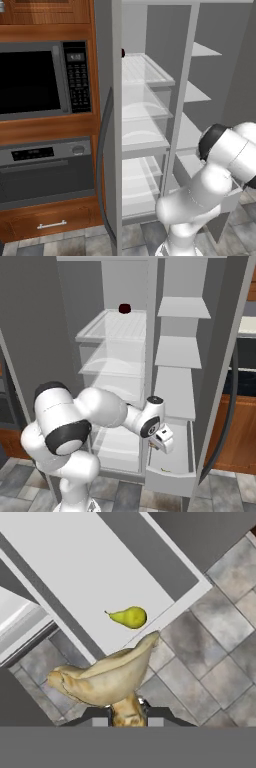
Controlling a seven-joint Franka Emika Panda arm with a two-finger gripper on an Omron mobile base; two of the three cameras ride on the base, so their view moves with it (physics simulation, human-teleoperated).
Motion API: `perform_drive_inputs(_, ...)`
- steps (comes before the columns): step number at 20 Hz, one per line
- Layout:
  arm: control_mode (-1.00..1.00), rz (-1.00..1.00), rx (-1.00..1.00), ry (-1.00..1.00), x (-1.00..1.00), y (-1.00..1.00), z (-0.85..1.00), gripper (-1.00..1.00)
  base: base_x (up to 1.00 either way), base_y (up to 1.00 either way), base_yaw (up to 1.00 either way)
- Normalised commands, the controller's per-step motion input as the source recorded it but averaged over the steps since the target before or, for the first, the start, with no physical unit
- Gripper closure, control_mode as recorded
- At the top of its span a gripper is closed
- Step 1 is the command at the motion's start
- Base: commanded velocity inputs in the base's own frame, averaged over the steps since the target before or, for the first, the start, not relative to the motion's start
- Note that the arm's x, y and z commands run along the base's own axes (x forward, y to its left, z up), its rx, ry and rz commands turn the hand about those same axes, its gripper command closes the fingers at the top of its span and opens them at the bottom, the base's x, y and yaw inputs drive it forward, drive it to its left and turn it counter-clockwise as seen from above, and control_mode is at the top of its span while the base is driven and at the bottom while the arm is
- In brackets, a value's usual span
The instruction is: Take the pear and mushroom from the fridge shelf and place them in the freezer drawer to begin freezing them.
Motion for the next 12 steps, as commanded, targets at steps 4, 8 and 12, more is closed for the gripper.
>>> perform_drive_inputs(4, -1.00, 0.00, 0.00, -0.09, 0.32, -0.13, -0.53, 1.00, 0.00, 0.00, 0.00)
perform_drive_inputs(8, -1.00, 0.00, 0.00, -0.05, 0.37, -0.10, -0.33, 1.00, 0.00, 0.00, 0.00)
perform_drive_inputs(12, -1.00, 0.00, 0.00, 0.00, 0.34, -0.10, -0.13, 1.00, 0.00, 0.00, 0.00)
